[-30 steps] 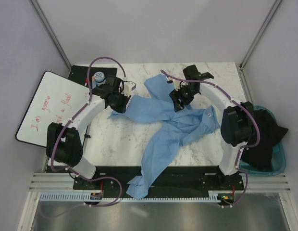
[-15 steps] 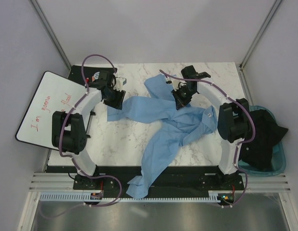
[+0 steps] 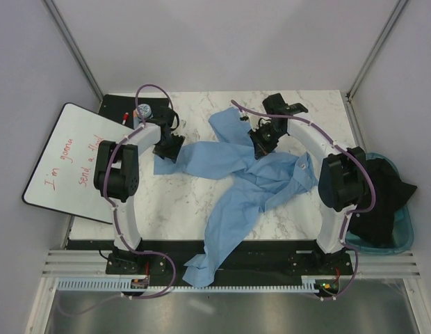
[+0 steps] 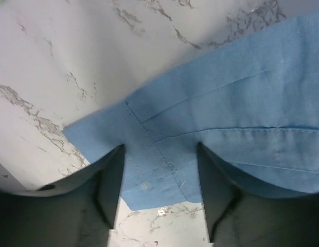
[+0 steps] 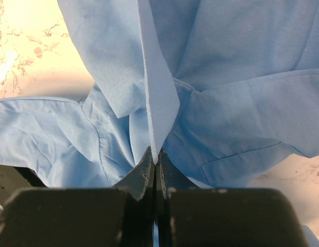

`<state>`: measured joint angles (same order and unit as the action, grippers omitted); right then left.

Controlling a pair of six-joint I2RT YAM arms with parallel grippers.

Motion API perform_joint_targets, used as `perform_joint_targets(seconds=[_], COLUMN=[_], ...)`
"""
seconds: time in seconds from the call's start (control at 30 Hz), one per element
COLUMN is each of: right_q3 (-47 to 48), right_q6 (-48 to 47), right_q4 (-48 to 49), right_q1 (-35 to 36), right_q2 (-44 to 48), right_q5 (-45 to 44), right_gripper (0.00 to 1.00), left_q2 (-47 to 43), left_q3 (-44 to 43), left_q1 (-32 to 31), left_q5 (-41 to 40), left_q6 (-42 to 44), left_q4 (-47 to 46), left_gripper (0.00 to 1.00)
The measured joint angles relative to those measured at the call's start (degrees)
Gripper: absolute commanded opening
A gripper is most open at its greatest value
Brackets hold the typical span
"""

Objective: Fold and stack the long sleeve shirts
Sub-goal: Flatten the shirt out

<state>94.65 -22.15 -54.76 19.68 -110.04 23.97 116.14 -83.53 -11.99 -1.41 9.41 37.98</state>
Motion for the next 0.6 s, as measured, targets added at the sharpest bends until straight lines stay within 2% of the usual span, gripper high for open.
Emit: perform_joint_targets(seconds=[0.03,0.17,0.2,0.3,0.43,0.5,0.6], right_q3=[-0.35,-1.42,-1.53,-1.64,-2.47,-3.58,-4.31], right_q6=[0.09,0.5,0.57,1.03,1.62,2.1,3.19], right_q4=[0.0,-0.09,-0.11,-0.07,0.57,1.22,1.86], right_q1=[0.09,0.35,0.37,0.37,0.37,0.35,0.24], right_q2=[0.22,0.68,0.68,0.76,1.46,2.14,2.84], right_q5=[0.02,0.15,0.17,0.15,-0.15,-0.76,-2.01], right_gripper=[0.0,0.0,0.0,0.0,0.0,0.0,0.0], left_q2=[0.11,1.7,2.4,3.98,2.45,-2.05,-13.77], left_q3=[-0.11,-2.27,-3.3,-6.23,-5.79,-4.52,-3.32], left_q1=[0.0,-0.04,-0.04,0.15,-0.09,-1.73,-9.51], left_q5=[0.02,1.73,1.95,3.37,10.99,14.56,18.64], left_q6=[-0.39,-1.29,-1.4,-1.51,-1.07,0.0,2.86], left_q4=[0.11,1.84,2.6,4.55,4.24,4.24,2.36], left_gripper=[0.38,0.14,0.02,0.02,0.02,0.02,0.02])
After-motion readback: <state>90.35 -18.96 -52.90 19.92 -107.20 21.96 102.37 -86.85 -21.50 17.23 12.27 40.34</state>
